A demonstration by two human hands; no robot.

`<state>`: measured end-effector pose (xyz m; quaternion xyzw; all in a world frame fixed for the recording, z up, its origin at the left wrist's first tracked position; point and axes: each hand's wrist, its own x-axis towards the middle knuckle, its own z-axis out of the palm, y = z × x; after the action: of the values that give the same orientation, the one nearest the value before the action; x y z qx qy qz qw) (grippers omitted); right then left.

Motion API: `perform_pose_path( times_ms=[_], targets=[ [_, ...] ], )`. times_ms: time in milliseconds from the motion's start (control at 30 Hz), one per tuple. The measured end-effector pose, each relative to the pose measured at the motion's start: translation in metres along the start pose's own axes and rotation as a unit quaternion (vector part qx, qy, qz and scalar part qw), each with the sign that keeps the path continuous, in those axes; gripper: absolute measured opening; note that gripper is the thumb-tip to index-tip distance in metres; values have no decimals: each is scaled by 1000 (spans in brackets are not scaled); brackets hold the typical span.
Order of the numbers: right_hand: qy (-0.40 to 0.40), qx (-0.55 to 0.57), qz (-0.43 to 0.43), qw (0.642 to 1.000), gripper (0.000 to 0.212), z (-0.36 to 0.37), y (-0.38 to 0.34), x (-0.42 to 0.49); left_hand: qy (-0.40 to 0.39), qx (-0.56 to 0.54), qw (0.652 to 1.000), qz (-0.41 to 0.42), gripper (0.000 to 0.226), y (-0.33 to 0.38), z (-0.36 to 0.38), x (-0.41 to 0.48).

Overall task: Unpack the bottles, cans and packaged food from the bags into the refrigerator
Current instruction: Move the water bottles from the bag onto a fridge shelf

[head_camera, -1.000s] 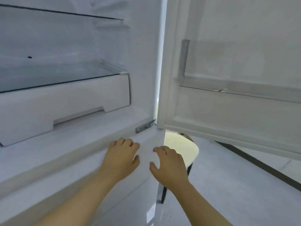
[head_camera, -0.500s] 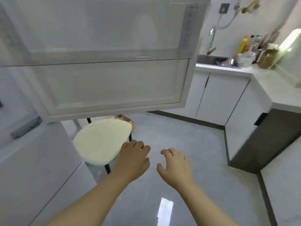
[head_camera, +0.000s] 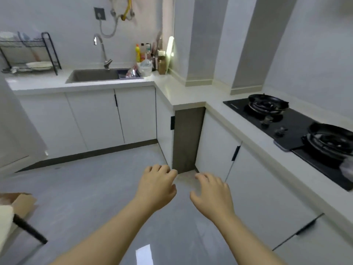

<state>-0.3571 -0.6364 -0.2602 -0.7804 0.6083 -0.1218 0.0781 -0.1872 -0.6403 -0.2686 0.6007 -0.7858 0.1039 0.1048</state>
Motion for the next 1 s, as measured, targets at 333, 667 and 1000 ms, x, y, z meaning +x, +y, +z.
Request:
perform_pose_path(
  times_ms=[333,667,1000],
  targets=[
    [110,-49,196,973,50,-72,131,23,133,-53,969,201,37,109,9,160],
    [198,-96,376,900,52,-132,230,27,217,-118,904,350,53,234,16,280],
    [249,-134,492,823,51,-189,341,-44,248,-202,820,475,45,405,10,319]
  ],
)
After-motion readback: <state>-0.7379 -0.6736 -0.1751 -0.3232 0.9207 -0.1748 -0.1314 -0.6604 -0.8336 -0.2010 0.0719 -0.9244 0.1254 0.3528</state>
